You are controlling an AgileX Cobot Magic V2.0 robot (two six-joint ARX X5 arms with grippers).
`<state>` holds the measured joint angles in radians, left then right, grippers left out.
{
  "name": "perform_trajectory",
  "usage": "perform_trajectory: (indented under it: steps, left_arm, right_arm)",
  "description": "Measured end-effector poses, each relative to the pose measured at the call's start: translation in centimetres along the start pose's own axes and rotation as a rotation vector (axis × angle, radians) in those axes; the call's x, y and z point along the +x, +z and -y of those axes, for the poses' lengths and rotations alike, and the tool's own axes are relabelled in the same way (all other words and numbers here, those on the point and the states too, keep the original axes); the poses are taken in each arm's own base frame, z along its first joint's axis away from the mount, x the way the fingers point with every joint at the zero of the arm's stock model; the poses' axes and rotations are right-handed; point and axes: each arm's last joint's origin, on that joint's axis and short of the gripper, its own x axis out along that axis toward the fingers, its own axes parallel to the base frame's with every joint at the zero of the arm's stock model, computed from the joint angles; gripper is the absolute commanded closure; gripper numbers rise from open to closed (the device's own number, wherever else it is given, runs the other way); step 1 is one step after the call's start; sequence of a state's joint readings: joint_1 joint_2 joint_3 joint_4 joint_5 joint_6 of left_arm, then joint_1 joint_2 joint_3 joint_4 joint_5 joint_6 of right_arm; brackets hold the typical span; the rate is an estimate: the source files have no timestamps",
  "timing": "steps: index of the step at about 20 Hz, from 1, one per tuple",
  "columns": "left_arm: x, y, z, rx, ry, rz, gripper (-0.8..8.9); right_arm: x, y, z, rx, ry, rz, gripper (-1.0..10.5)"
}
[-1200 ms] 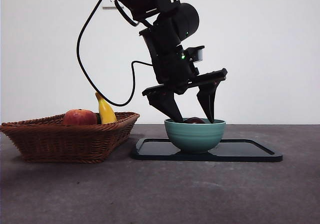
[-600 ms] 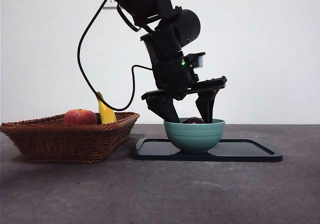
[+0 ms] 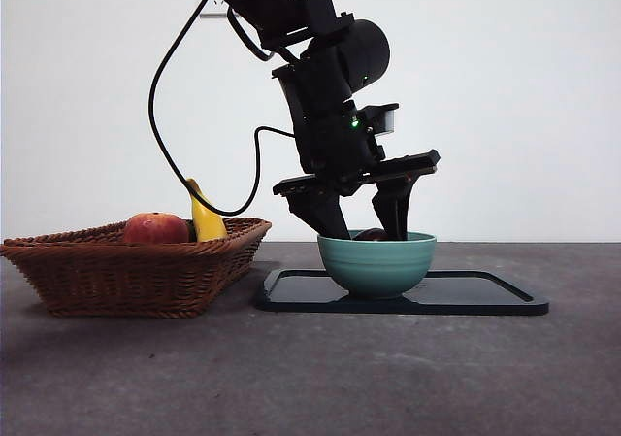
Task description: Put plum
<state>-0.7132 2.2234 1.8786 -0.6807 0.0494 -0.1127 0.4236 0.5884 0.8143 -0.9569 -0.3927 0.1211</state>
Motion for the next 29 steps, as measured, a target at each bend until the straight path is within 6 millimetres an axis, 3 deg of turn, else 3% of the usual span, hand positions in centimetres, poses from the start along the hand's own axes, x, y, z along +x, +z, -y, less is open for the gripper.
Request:
perform_trajectory:
  steps: [5,8,11,15,17,21,25,29]
  left_arm:
    - [-1.2,0.8,0.2,0.005,-0.001,0.000,6.05]
    - [-3.9,2.7,0.6,0.027,-0.009,0.081,6.05]
    - [-9.1,4.4,0.9,0.038,-0.018,0.190,6.05]
    - [-18.6,4.8,-0.2,0.025,-0.009,0.370,6.05]
    - [-23.1,4.0,-1.4,0.001,0.013,0.421,6.05]
    - [-28.9,1.4,-3.2,-0.036,0.057,0.422,6.05]
    - [-32.7,-1.2,-4.1,-0.056,0.091,0.385,6.05]
    - [-33.7,-3.2,-4.3,-0.063,0.104,0.359,6.05]
  right_arm:
    - [0.0,0.0,0.0,0.000,0.000,0.000,7.3]
    - [0.0,0.0,0.0,0.000,0.000,0.000,7.3]
    - [0.0,0.0,0.0,0.000,0.000,0.000,7.3]
    - [0.0,0.0,0.0,-0.001,0.000,0.000,7.3]
    - [0.0,0.0,0.0,-0.001,0.000,0.000,7.3]
    - [0.0,0.0,0.0,-0.002,0.000,0.001,7.3]
    - [0.0,0.0,0.0,-0.014,0.000,0.003,7.3]
    - [0.0,0.0,0.0,-0.018,0.000,0.004,7.3]
